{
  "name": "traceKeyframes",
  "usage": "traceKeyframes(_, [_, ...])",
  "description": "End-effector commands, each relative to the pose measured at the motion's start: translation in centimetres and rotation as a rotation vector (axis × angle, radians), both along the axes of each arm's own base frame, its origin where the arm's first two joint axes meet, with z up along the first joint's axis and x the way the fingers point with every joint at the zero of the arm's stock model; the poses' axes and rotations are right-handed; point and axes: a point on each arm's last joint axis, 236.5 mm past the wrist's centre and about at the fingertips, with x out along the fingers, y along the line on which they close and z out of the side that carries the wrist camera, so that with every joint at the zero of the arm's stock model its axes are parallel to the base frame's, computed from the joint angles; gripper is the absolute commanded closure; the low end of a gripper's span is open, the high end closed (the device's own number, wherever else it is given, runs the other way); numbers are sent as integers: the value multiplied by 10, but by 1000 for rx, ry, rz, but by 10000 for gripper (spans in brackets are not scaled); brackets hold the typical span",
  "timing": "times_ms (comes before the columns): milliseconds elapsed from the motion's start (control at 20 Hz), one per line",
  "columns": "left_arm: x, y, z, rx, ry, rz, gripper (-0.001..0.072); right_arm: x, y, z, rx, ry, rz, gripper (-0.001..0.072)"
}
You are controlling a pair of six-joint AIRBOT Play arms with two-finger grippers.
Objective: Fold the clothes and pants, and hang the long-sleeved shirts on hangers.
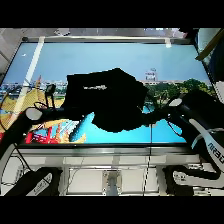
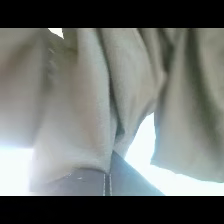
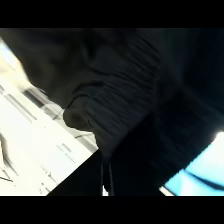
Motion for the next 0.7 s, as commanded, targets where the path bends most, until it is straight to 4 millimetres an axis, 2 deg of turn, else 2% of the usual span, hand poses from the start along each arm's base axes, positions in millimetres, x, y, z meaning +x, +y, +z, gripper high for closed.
traceKeyframes(0, [-30, 82, 47, 321, 84, -21, 704, 3, -51, 65, -77, -89, -27, 697])
traceKeyframes(50, [-30, 90, 70, 357, 48, -14, 704, 5, -70, 90, -122, -156, -54, 697])
traceKeyframes(150, [-26, 86, 106, 352, -53, -4, 704, 5, -103, 130, -245, -282, -91, 697])
traceKeyframes(200, [-28, 84, 112, 357, -70, -8, 704, 4, -119, 143, -318, -329, -120, 697])
traceKeyframes(250, [-36, 85, 110, 362, -43, -17, 704, 0, -132, 150, -386, -357, -140, 697])
traceKeyframes(350, [-66, 99, 94, 424, 99, -38, 704, -12, -152, 146, -492, -339, -161, 697])
traceKeyframes(400, [-82, 112, 86, 475, 180, -39, 704, -19, -160, 138, -528, -299, -166, 697])
traceKeyframes(550, [-108, 152, 67, 634, 311, -9, 704, -44, -189, 97, -654, -163, -144, 697])
traceKeyframes(650, [-123, 169, 41, 703, 396, -6, 704, -62, -208, 65, -738, -71, -160, 697])
